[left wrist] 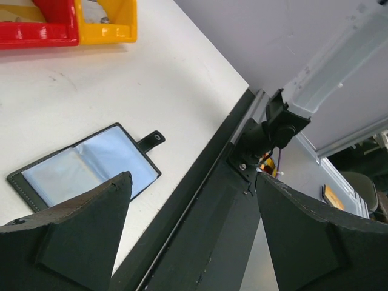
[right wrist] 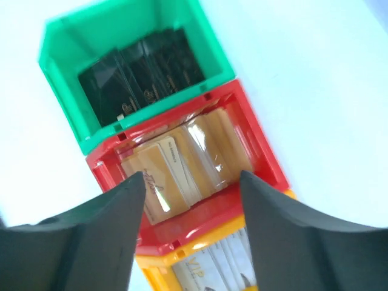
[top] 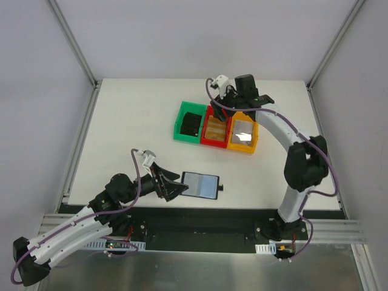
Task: Take the credit cards out of the card holder
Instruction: Reset both arms
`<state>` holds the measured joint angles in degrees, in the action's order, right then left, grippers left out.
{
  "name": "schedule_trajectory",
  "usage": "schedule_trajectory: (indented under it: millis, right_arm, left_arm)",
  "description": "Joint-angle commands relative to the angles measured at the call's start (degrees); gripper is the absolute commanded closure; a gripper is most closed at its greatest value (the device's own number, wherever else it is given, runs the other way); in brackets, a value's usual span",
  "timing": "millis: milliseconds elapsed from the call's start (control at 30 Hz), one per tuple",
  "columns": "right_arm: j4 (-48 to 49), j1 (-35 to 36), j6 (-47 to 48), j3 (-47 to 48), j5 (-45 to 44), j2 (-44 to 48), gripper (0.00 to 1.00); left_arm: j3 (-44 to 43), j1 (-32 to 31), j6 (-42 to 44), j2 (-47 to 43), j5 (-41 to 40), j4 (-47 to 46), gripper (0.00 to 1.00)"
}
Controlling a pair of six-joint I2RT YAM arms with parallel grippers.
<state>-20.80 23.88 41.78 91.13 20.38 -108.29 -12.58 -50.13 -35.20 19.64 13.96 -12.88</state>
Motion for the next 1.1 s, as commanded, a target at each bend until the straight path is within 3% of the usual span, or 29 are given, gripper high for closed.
schedule_trajectory:
  millis: [0,133,200,367,467,600,800,1067]
  right_arm:
    - [12.52,0.46,-13.63,-6.38,-1.31,14.49,0.05]
    - [16.49,1.96,-23.74,-15.26,-4.03,24.42,0.04]
    - [15.62,3.36,-26.83,-19.74,-8.31,29.25,0.04]
    - [13.86,7.67,-28.95,-32.75,-29.66,42.26,0.04]
    - [7.81,8.20,-31.83,-38.56,-35.40,48.06,0.04]
    - [4.98,8.99,-36.14,-47.77,-35.76,58.60,0.04]
    - [9.54,10.66,-40.28,-59.66,-36.99,71.89,0.04]
    - [5.77,10.75,-40.28,-54.84,-31.20,67.25,0.04]
  left_arm:
    - [-0.34,0.65,-1.36,-0.91,-6.82,2.42,0.17]
    - [0.36,0.65,-3.64,-1.53,-13.59,4.71,0.10]
    - [-0.60,0.65,-4.79,-0.31,-15.79,6.11,0.01]
    - [-7.80,0.65,-6.54,6.63,-22.11,16.02,0.01]
    - [-11.23,0.73,-9.44,10.41,-27.56,21.92,0.01]
    - [-15.80,0.73,-14.44,15.24,-33.63,28.25,0.01]
    - [-18.27,0.73,-19.90,19.82,-37.06,31.51,0.01]
    - [-20.82,0.65,-18.95,24.04,-38.21,32.30,0.01]
